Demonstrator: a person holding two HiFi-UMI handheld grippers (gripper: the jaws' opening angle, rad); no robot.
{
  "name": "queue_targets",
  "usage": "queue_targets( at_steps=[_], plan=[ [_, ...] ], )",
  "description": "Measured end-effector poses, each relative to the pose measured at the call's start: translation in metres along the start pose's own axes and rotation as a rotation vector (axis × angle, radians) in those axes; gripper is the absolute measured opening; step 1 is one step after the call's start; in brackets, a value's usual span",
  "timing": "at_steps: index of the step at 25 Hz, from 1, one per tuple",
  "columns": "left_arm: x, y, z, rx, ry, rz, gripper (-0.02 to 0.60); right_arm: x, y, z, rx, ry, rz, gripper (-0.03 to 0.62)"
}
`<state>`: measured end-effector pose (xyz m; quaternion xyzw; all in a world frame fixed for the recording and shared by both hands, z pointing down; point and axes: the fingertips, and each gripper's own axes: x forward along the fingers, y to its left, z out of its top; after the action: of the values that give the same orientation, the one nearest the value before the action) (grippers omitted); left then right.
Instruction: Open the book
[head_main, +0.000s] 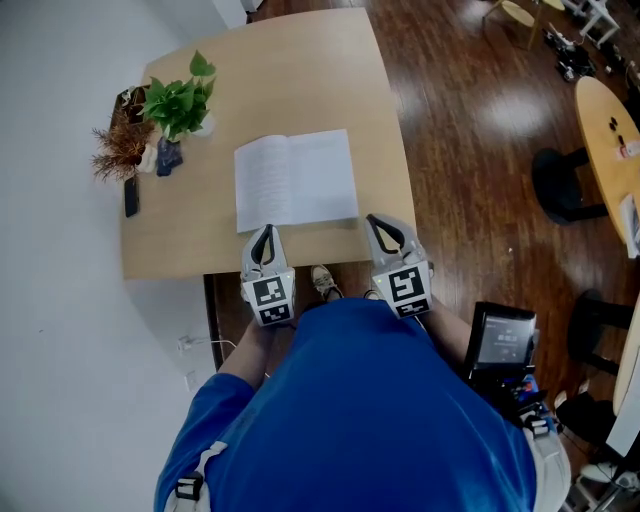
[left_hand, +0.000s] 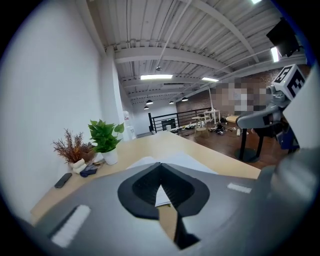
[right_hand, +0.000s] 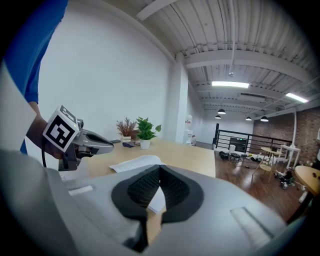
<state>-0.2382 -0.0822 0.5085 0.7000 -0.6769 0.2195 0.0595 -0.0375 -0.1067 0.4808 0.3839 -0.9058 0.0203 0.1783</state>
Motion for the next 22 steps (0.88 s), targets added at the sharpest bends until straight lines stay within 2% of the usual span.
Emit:
queue_targets(
  at_steps=[12, 22],
  plan=[
    [-0.073, -0.062, 0.006, 0.002, -0.028, 0.039, 0.008, -0.078, 0.003, -0.022, 0.001, -0.039, 0.044, 0.003],
    [-0.099, -0.067, 0.011, 0.021, -0.051, 0.012, 0.008, -0.102, 0.008, -0.016, 0.002, -0.050, 0.011, 0.003]
  ],
)
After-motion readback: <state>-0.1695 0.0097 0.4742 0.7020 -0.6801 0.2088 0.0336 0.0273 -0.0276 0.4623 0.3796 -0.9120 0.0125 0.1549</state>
